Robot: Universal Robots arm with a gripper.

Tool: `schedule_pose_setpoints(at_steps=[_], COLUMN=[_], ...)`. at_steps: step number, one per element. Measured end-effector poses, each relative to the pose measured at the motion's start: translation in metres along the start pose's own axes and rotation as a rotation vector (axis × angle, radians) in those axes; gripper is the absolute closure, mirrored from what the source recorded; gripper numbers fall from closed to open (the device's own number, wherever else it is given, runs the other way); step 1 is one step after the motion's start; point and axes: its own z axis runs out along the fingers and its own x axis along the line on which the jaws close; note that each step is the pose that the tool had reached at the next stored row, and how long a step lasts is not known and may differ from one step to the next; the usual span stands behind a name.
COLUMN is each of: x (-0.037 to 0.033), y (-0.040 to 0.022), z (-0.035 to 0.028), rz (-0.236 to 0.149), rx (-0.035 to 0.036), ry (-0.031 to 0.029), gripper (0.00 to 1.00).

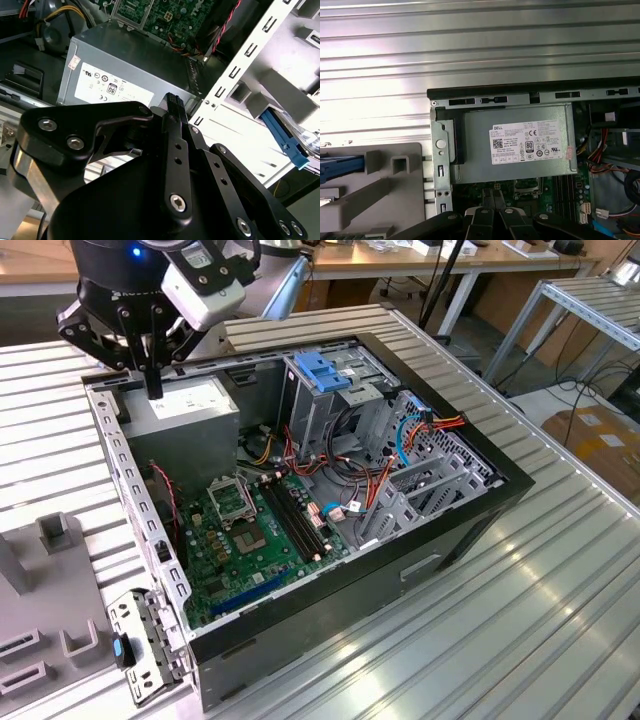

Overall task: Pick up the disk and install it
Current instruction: 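Reach for the disk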

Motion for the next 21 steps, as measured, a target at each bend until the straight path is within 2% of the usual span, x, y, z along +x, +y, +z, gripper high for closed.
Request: schedule_pose_setpoints(at_steps=[21], x=[0.0113], y=[-0.0009], z=[-0.0001], rz=[0.000], rx=[0.0000], ry=[0.0006], gripper=[0.89])
